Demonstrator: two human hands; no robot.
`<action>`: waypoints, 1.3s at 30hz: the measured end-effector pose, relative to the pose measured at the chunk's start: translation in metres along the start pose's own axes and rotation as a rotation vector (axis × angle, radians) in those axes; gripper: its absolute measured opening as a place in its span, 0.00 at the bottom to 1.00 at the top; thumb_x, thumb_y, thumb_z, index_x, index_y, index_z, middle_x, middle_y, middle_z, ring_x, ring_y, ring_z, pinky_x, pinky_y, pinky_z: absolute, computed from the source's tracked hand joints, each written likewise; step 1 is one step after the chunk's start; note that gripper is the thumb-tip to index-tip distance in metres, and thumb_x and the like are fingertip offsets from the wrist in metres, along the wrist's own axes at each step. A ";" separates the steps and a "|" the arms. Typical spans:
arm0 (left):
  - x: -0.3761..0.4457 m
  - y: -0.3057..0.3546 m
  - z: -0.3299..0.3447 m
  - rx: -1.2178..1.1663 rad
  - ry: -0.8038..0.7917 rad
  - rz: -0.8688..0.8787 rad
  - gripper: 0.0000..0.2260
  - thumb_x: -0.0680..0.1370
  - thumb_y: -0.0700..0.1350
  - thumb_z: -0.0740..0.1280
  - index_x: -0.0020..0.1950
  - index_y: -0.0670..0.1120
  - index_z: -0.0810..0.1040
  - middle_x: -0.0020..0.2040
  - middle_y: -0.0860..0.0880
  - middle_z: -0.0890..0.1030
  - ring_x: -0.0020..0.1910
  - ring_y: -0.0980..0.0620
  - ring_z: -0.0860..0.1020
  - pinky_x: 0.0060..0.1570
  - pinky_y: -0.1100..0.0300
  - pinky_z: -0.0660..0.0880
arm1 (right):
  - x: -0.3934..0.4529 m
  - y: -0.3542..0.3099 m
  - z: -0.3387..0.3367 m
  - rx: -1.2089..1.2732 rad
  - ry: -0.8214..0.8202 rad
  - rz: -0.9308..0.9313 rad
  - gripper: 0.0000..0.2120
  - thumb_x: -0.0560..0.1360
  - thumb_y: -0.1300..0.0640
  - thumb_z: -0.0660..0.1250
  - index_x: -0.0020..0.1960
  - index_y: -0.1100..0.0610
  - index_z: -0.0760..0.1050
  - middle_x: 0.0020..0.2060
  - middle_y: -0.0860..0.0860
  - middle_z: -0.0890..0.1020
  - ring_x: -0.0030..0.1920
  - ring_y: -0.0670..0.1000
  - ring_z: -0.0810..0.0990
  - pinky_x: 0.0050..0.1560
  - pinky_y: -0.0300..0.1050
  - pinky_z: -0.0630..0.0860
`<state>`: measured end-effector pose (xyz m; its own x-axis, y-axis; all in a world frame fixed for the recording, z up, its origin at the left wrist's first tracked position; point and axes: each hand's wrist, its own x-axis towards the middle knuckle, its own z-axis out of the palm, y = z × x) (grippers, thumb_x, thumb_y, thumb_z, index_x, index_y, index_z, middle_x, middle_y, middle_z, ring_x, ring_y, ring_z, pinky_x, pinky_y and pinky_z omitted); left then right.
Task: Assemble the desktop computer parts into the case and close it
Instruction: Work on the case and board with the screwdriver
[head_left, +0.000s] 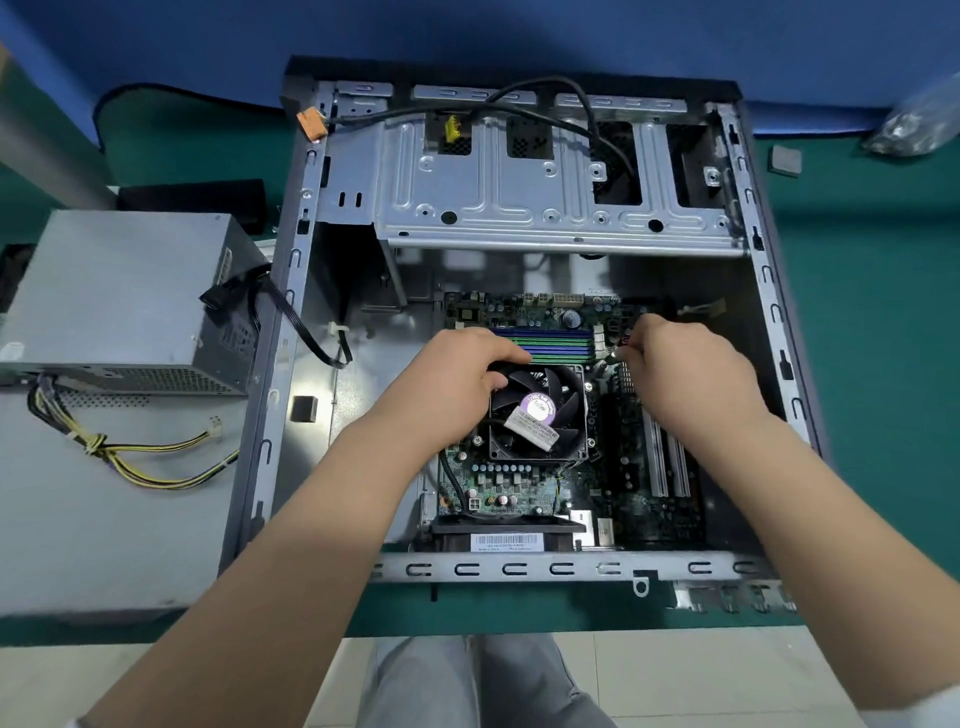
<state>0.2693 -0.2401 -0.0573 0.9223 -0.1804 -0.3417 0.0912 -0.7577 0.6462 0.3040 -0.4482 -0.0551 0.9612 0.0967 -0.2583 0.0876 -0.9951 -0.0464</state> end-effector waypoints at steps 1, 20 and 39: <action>0.000 0.000 0.000 -0.001 0.001 -0.003 0.16 0.79 0.37 0.64 0.63 0.52 0.78 0.60 0.50 0.77 0.58 0.51 0.74 0.51 0.69 0.64 | 0.003 0.000 -0.001 -0.015 -0.029 -0.029 0.11 0.80 0.53 0.60 0.53 0.61 0.71 0.44 0.61 0.79 0.39 0.60 0.73 0.36 0.47 0.67; 0.000 -0.001 0.001 -0.039 0.009 -0.017 0.16 0.79 0.37 0.64 0.62 0.51 0.79 0.60 0.51 0.77 0.56 0.52 0.74 0.50 0.67 0.67 | 0.022 0.003 -0.018 -0.230 -0.100 -0.210 0.16 0.80 0.45 0.59 0.49 0.58 0.76 0.46 0.58 0.80 0.47 0.62 0.79 0.40 0.47 0.67; 0.000 0.000 0.000 -0.041 0.017 -0.021 0.15 0.78 0.37 0.65 0.61 0.52 0.80 0.59 0.51 0.78 0.55 0.53 0.74 0.50 0.69 0.65 | 0.030 -0.003 -0.024 -0.175 -0.262 -0.246 0.08 0.79 0.57 0.61 0.47 0.57 0.62 0.44 0.57 0.76 0.44 0.59 0.75 0.39 0.47 0.69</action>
<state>0.2687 -0.2400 -0.0576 0.9264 -0.1537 -0.3437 0.1253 -0.7351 0.6663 0.3384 -0.4428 -0.0395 0.8084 0.3125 -0.4988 0.3719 -0.9280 0.0214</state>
